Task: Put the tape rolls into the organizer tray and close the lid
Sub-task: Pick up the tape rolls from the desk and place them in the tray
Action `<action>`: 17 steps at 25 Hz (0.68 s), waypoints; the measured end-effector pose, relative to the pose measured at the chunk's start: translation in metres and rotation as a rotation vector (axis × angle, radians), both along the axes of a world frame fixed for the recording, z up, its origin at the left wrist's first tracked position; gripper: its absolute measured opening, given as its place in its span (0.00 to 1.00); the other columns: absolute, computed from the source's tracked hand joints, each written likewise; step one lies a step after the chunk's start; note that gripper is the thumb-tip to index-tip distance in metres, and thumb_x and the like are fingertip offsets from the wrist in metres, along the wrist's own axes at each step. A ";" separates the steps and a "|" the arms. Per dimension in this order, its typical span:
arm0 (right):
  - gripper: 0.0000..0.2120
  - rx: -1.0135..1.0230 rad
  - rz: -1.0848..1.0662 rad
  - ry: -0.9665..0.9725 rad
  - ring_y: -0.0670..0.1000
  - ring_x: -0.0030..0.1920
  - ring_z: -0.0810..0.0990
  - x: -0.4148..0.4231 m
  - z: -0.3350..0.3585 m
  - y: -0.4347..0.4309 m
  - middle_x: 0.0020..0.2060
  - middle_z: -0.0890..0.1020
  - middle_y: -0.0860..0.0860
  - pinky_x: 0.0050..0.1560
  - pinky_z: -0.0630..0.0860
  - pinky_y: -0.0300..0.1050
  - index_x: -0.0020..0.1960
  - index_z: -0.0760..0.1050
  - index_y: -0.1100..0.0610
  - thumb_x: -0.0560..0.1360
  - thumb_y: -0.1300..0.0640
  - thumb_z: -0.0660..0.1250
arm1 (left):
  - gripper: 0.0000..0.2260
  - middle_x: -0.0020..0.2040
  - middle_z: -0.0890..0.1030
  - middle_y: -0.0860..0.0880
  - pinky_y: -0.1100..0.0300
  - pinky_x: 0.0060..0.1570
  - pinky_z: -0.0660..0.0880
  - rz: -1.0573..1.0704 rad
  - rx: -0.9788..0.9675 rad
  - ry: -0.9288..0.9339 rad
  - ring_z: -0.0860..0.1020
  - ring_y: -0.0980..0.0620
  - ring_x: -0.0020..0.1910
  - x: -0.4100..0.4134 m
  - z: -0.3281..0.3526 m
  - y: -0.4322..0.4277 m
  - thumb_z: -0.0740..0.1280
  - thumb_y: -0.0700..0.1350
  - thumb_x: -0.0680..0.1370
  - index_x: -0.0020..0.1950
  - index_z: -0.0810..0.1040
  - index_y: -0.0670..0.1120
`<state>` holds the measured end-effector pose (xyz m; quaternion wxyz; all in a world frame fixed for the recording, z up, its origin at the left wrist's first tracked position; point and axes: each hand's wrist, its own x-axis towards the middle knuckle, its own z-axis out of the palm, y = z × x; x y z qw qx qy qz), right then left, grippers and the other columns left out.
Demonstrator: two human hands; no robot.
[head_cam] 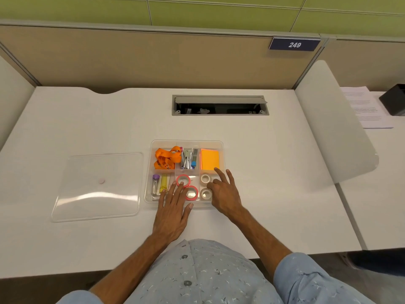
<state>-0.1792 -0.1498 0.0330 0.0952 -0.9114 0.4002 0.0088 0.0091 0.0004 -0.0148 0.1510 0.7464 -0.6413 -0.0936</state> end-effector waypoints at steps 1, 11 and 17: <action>0.17 -0.004 0.002 0.005 0.59 0.80 0.67 0.000 -0.001 0.000 0.59 0.88 0.52 0.81 0.53 0.70 0.54 0.86 0.52 0.67 0.50 0.82 | 0.31 0.87 0.61 0.46 0.42 0.86 0.46 0.001 0.000 0.000 0.56 0.44 0.87 0.000 0.000 0.000 0.50 0.64 0.88 0.87 0.61 0.49; 0.18 -0.099 -0.242 -0.198 0.61 0.75 0.73 -0.001 0.014 -0.003 0.55 0.88 0.55 0.79 0.57 0.71 0.55 0.85 0.54 0.68 0.51 0.83 | 0.31 0.87 0.61 0.47 0.42 0.86 0.47 0.004 -0.027 0.007 0.55 0.45 0.87 -0.001 -0.002 0.000 0.53 0.63 0.88 0.87 0.61 0.49; 0.18 -0.049 -0.303 -0.178 0.59 0.80 0.65 0.019 -0.004 0.004 0.60 0.87 0.57 0.81 0.45 0.66 0.56 0.84 0.57 0.68 0.56 0.80 | 0.31 0.86 0.64 0.45 0.35 0.82 0.58 -0.015 -0.012 0.002 0.60 0.42 0.86 0.001 -0.003 0.000 0.53 0.63 0.87 0.86 0.62 0.48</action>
